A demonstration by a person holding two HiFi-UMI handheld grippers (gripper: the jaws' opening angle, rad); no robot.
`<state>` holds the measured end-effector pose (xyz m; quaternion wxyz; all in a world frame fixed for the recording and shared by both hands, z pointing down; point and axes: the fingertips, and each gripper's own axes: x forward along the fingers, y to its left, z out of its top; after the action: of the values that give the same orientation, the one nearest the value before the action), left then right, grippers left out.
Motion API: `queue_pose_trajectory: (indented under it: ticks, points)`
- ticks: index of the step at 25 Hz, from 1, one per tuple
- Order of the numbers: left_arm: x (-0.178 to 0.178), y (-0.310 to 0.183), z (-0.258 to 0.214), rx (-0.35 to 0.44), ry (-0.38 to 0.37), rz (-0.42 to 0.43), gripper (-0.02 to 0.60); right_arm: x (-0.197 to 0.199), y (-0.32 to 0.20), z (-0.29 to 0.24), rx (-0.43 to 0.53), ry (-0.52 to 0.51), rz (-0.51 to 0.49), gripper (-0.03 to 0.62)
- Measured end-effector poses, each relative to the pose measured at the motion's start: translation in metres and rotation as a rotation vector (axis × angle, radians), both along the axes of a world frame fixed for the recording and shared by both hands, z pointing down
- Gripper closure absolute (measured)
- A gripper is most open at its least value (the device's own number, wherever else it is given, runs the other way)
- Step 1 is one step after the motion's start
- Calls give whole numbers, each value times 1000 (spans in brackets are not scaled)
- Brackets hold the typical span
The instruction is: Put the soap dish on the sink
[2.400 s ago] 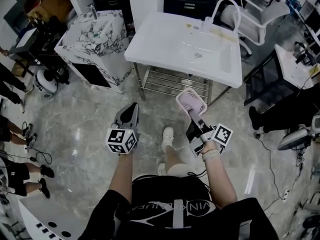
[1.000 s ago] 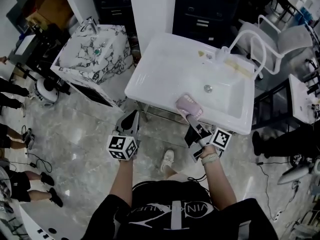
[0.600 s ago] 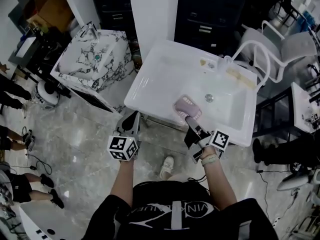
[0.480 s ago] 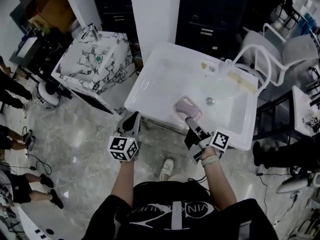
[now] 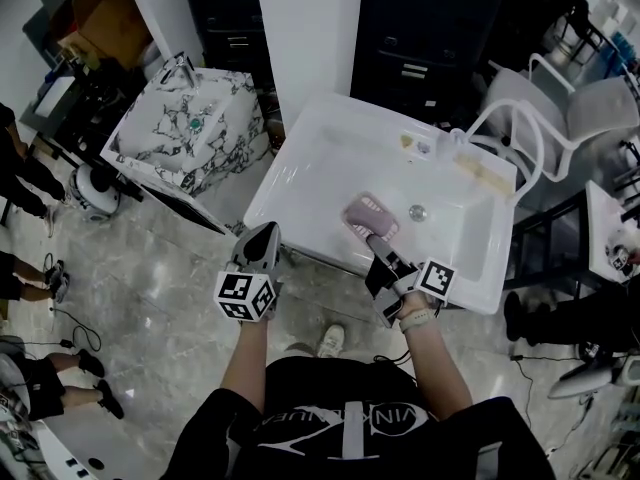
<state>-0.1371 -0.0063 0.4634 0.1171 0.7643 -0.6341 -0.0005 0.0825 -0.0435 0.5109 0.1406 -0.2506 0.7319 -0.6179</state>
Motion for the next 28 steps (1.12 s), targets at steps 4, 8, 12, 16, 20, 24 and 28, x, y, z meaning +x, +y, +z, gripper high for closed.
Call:
queue_pose_trajectory:
  ticks: [4,8,12,16,20,24,28]
  points:
    - [4,-4,2,-5,4,0,566,-1,-4,0,-24,1,-2,511]
    - [4,-10,0,-4,-3,3,566,-3,-9,-3,-27,-9,-5,511]
    - [2,-20,-4,2,-9,14,566,-5,-17,-4,-24,-11,-5,511]
    - [0,-34,-8,18,6,22,566,-7,-27,-1,-19,3,-5,511]
    - [-2,-54,-7,25,7,42,566,-11,-42,-2,-17,-16,7,511]
    - [-5,-75,-7,19,14,57,566,-13,-59,-1,-16,0,18,511]
    - [-9,-96,-5,13,21,73,566,-20,-73,0,-17,-5,25,511]
